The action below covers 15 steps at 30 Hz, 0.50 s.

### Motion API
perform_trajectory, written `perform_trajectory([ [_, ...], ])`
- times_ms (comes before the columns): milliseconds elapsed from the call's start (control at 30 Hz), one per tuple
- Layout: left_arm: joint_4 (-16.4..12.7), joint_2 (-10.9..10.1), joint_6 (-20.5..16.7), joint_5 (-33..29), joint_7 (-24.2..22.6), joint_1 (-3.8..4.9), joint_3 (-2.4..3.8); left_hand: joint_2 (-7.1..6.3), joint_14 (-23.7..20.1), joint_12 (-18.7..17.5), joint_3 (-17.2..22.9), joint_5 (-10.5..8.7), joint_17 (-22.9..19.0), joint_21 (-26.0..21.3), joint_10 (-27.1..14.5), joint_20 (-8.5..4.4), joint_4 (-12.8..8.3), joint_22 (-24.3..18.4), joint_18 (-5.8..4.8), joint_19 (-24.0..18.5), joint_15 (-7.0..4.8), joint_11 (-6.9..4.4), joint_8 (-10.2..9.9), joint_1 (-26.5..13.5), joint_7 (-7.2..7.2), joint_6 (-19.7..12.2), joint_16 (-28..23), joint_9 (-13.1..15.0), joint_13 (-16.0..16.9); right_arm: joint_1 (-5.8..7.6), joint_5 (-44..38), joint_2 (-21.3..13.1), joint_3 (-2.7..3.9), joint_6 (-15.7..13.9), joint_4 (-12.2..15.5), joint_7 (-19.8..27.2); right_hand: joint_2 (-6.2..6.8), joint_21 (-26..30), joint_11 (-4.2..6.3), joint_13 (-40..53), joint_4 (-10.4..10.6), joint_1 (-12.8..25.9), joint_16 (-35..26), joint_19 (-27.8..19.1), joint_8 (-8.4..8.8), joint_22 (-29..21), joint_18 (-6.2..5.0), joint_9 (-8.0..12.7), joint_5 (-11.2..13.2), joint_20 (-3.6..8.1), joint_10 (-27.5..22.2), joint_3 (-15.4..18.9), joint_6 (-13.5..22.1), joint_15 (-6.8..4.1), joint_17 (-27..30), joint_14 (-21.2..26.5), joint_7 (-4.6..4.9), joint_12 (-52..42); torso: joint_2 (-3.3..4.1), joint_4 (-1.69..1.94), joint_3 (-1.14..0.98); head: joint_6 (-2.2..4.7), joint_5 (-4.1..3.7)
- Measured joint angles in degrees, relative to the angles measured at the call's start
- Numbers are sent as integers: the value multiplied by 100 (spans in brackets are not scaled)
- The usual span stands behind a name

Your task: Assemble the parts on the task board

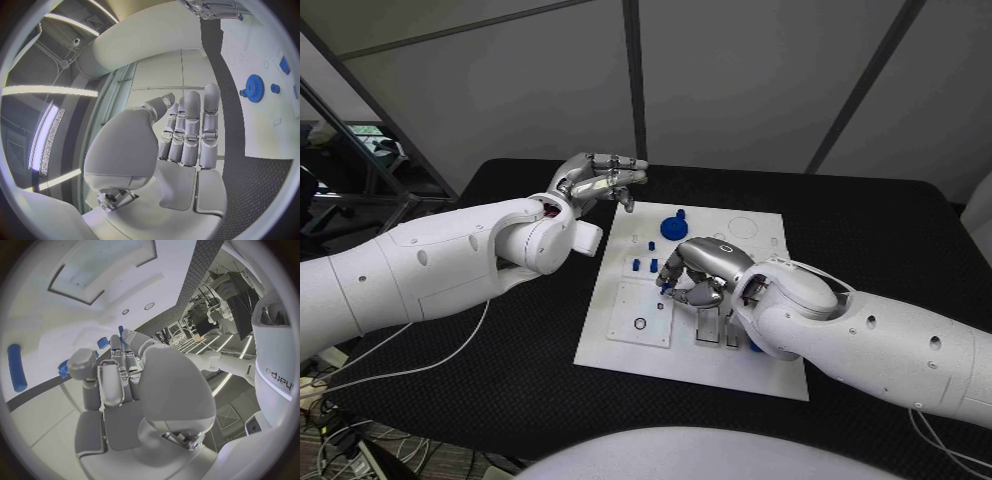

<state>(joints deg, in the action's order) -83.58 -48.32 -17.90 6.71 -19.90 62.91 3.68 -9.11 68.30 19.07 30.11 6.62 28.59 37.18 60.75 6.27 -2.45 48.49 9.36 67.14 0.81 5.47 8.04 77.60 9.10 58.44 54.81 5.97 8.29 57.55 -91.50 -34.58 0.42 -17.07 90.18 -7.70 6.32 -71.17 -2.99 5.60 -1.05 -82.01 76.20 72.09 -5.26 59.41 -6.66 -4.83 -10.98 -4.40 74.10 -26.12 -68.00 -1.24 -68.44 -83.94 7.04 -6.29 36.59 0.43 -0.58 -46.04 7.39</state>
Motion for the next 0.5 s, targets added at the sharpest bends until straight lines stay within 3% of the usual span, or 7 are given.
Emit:
perform_trajectory([
  [267, 11, 7, 5, -1, 6, 0, 0, 0, 0, 0, 0, 0, 0, 0, 0, 0, 0, -5, 0, 0, 0, 0, 0, 0, 0, 0, 0, 0, 0, -25, -1, 22, -68, 95, -12, 9, 0, -1, 0, -1, 0, 0, 0, 0, 2, 3, 0, -3, 1, 0, 0, 0, 0, 0, 0, 0, 1, 0, 5, 0, 0, -30, 34],
  [500, 17, 16, 11, -1, 9, 0, 0, 0, 0, 0, 0, 0, 0, 0, 1, 0, 0, -4, 0, 0, 0, 0, 0, 0, 0, 0, 0, 0, 0, -29, -2, 37, -85, 160, -14, 11, 0, 0, -1, -3, 1, 0, 0, 0, 17, 7, 0, -5, 3, 0, 0, 1, 0, 0, 1, 0, 1, 0, 7, 0, 1, -65, 57],
])
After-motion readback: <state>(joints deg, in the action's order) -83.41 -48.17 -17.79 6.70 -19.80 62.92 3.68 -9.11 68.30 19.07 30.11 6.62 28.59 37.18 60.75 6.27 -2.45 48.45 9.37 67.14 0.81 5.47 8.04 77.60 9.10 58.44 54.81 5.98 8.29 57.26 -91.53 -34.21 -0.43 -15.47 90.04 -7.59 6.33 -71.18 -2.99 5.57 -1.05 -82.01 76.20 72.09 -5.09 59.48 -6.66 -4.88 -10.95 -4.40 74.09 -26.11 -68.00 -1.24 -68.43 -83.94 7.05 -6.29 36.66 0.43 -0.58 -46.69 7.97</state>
